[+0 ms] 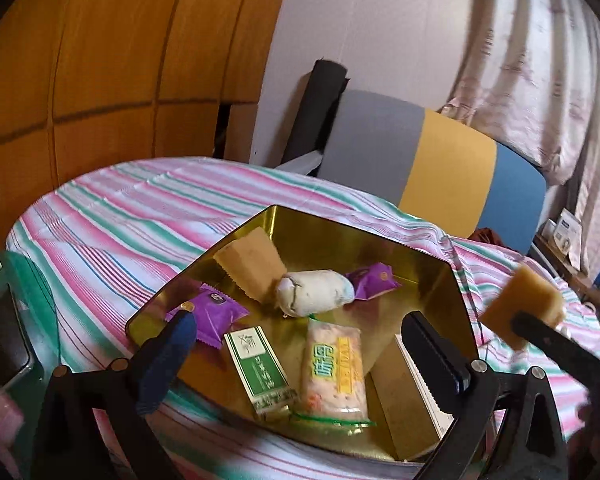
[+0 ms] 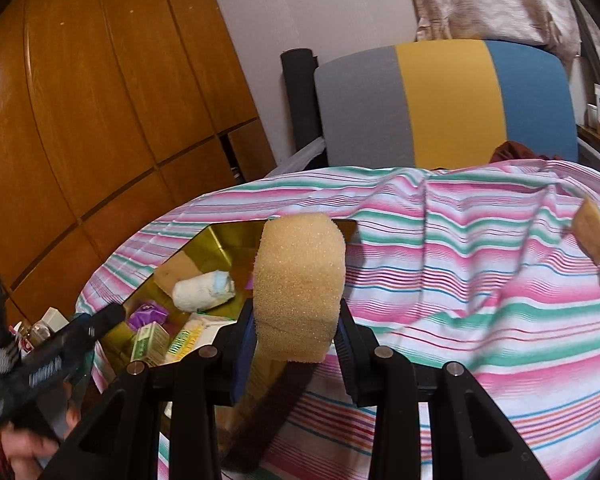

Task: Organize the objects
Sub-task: 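Lower the yellow sponge into the gold tin and open the right tool, then lift the right tool away from the gold tin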

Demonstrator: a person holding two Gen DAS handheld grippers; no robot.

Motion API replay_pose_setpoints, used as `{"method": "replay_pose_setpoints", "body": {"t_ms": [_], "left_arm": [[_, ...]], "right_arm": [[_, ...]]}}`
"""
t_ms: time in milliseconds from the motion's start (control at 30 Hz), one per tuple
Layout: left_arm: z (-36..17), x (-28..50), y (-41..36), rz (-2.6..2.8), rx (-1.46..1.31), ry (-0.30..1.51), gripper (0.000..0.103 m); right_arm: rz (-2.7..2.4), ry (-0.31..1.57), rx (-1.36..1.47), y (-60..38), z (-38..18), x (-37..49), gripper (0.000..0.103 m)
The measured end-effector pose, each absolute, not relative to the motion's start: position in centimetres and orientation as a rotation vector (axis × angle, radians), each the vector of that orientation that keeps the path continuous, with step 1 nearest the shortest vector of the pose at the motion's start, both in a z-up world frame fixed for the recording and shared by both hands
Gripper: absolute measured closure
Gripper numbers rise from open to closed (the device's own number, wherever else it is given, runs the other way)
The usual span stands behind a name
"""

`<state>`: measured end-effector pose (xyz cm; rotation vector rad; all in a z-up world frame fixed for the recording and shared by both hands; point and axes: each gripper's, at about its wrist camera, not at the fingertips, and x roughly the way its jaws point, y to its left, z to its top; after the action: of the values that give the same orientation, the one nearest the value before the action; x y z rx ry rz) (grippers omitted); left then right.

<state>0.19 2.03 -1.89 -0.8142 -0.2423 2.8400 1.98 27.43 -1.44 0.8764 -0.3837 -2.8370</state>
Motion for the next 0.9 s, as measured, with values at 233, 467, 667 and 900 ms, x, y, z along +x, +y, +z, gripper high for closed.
{"method": "replay_pose_setpoints", "body": {"t_ms": [233, 467, 667, 900], "left_arm": [[-2.2, 0.7, 2.6, 2.812, -0.848, -0.261, 0.0], [-2.7, 1.0, 2.6, 2.805, -0.885, -0.288, 0.0], [-2.9, 1.1, 2.9, 2.79, -0.906, -0.287, 0.0], [-3.0, 1.4, 3.4, 2.783, -0.913, -0.272, 0.0]], "right_arm": [[-2.817, -0.272, 0.934, 24.9, -1.9, -0.5, 0.067], [-2.812, -0.301, 1.034, 24.5, -3.0, -2.3, 0.062], [-2.809, -0.31, 1.05, 24.8, -3.2, -2.2, 0.059], [-2.817, -0.353, 1.047, 25.1, -3.2, -1.6, 0.058]]}}
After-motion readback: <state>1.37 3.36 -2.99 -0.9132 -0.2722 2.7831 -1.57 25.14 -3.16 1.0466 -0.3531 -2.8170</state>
